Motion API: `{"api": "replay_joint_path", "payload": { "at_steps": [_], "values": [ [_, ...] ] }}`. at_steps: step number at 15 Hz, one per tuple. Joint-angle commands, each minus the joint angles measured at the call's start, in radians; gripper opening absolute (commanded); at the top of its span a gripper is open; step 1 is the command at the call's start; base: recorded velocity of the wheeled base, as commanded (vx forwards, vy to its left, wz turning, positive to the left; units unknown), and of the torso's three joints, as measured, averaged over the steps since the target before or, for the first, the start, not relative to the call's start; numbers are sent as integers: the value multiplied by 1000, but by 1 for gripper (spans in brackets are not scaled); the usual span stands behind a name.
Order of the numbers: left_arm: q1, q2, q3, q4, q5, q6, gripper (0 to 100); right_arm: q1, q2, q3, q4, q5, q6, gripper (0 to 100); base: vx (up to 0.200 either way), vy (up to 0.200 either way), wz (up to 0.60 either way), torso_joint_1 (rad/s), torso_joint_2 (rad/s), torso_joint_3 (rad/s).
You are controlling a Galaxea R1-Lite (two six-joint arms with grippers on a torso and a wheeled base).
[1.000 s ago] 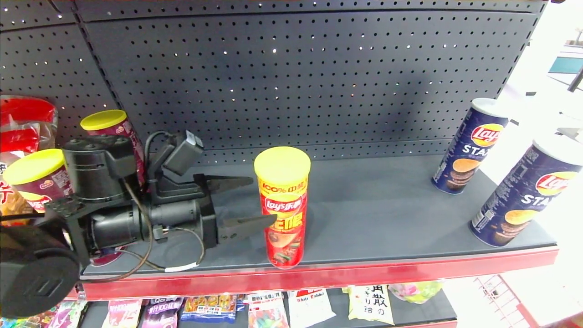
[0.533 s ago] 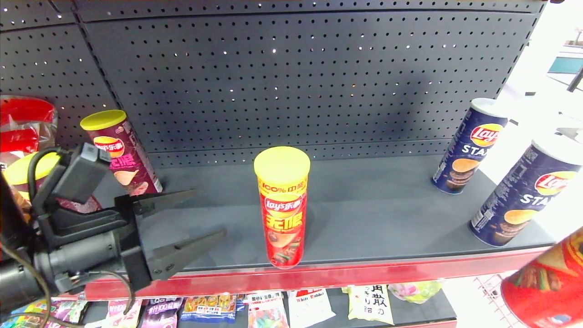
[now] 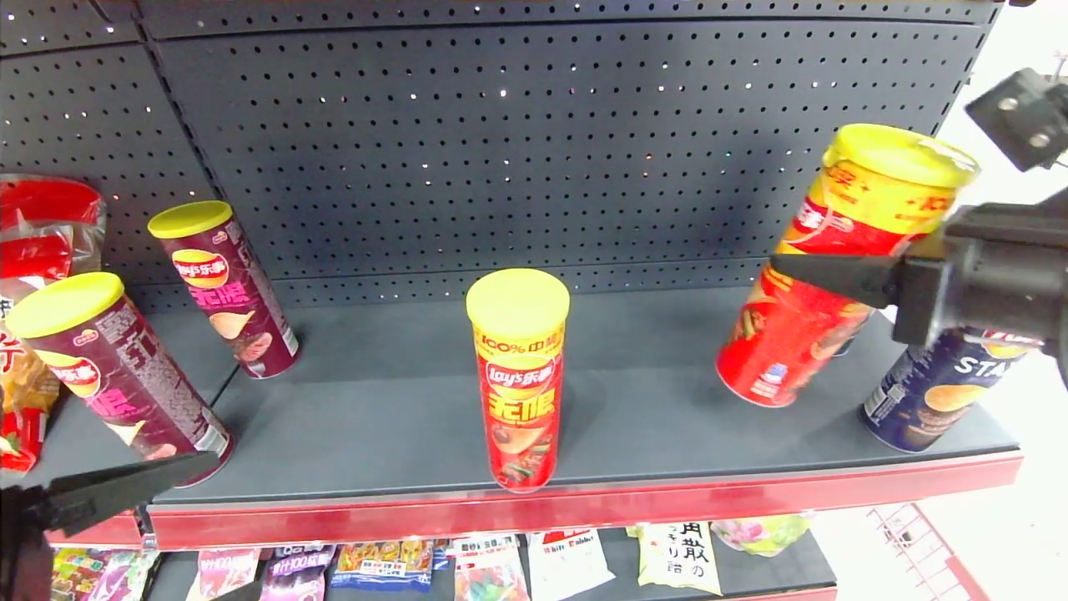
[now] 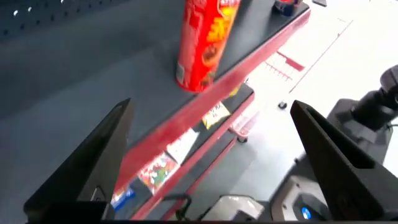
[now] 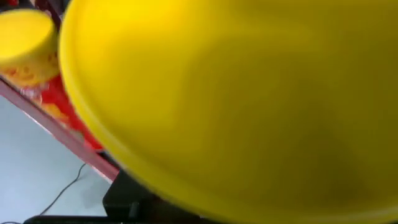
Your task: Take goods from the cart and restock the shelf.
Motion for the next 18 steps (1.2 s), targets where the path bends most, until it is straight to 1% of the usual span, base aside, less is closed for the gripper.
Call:
{"api": "replay_joint_path", "payload": {
  "at_steps": [1, 3, 5, 8, 12, 14, 16, 18],
  "values": [
    [0, -112, -20, 20, 20, 0, 100, 41, 227, -162, -9, 7, 1, 0, 0, 0, 0, 0, 0, 0],
    [0, -118, -23, 20, 39, 0, 100, 92, 319, -246, -9, 2, 3, 0, 0, 0, 0, 0, 0, 0],
    [0, -119, -23, 20, 40, 0, 100, 123, 393, -297, -14, 2, 1, 0, 0, 0, 0, 0, 0, 0],
    [0, -121, -23, 20, 48, 2, 100, 130, 500, -372, -46, -1, -3, 0, 0, 0, 0, 0, 0, 0],
    [1, -130, -18, 21, 53, 2, 100, 146, 588, -422, -52, 4, -3, 0, 0, 0, 0, 0, 0, 0],
    [1, -130, -18, 23, 68, 2, 100, 156, 631, -458, -57, 5, -3, 0, 0, 0, 0, 0, 0, 0],
    [0, -130, -21, 50, 70, 2, 100, 158, 670, -485, -84, 5, -3, 0, 0, 0, 0, 0, 0, 0],
    [1, -132, -21, 56, 70, 2, 100, 159, 701, -513, -87, 5, -5, 0, 0, 0, 0, 0, 0, 0]
  ]
}}
